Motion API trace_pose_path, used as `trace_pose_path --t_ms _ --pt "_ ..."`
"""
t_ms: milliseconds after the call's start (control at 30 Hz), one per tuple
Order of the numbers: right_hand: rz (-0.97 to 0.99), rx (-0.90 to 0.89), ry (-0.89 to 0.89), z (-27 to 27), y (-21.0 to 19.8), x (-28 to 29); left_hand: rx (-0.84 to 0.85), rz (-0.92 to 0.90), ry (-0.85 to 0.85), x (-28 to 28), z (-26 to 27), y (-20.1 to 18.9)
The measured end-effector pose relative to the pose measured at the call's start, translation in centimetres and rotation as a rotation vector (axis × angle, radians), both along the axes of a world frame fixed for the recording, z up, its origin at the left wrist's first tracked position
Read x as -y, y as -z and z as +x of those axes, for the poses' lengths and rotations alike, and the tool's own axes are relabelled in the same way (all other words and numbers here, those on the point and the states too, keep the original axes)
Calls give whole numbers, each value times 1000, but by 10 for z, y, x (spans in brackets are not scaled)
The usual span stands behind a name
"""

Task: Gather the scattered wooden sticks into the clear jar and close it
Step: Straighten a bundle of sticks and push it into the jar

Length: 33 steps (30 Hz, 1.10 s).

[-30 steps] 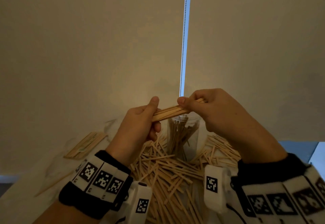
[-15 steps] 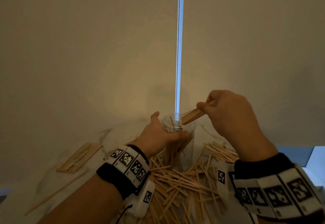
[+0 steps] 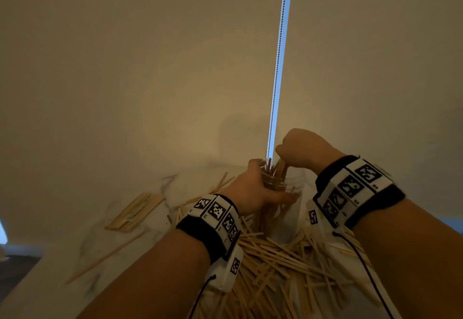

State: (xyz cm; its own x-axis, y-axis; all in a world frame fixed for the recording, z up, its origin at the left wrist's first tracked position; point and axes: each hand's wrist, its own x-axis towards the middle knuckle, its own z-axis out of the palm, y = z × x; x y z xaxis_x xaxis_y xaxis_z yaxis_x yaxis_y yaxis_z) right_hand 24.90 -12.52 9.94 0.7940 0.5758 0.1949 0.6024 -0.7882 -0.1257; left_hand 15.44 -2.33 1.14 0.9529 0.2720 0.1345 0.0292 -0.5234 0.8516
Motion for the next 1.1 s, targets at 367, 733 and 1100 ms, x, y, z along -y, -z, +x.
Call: trace_pose_path --t_ms 367,733,1100 --pt "-40 -138 -72 -37 -6 14 44 -27 14 -5 2 3" --pt "28 17 -208 -108 33 54 -403 376 -44 -23 -72 -9" --pt "-460 -275 -138 -107 112 60 -943 940 -161 -35 -190 31"
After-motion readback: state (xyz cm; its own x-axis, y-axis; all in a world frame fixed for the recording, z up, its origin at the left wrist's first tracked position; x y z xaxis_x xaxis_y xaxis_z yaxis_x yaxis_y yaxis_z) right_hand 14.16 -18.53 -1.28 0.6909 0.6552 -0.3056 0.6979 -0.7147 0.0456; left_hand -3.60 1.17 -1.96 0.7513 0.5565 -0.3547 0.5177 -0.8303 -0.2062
